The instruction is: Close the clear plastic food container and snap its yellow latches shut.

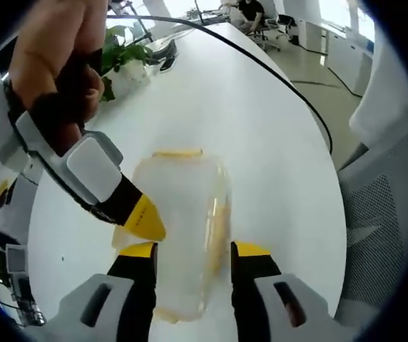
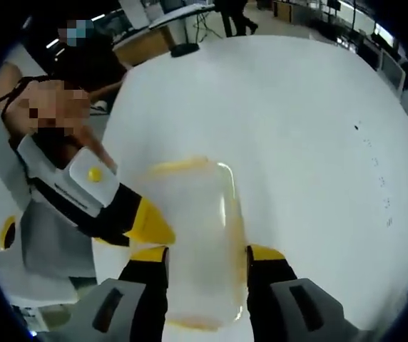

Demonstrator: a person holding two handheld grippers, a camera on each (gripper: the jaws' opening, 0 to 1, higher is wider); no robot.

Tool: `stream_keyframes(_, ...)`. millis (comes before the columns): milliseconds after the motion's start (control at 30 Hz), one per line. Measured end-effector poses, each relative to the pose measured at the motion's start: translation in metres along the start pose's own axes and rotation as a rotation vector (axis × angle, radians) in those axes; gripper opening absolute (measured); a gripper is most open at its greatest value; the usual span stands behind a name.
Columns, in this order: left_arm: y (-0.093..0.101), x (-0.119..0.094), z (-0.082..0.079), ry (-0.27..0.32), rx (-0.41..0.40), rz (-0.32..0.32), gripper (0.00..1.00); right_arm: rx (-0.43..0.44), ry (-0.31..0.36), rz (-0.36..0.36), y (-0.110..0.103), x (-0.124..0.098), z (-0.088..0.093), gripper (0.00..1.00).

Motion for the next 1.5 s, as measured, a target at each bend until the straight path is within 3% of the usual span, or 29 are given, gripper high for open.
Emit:
stream_keyframes(133,-0.001,-0.006,0.0,0.005,-0.002,0.001,0.44,-0.007,0.012,0.048,0.003,-0.007,0.001,0.45)
stream_keyframes(600,-0.014,-0.014,0.015,-0.019,-0.023,0.0,0.52,-0.049,0.027,0.119,-0.002,-0.024,0.015,0.54)
stream_keyframes(1033,-0.024,-0.015,0.028,-0.046,-0.031,0.014,0.58,-0.046,0.035,0.126,-0.015,-0.028,0.028,0.6)
stream_keyframes(1500,-0.033,-0.012,0.039,-0.084,-0.012,0.077,0.69,-0.039,0.047,0.134,-0.027,-0.027,0.044,0.66)
Point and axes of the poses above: the point that each gripper's makers call its tool centre point, and the gripper's own axes: x roughly forward along the fingers, y roughly to its right, z roughly out of its underside, the point moved 4 cm from there along -x, roughly backward along the fingers
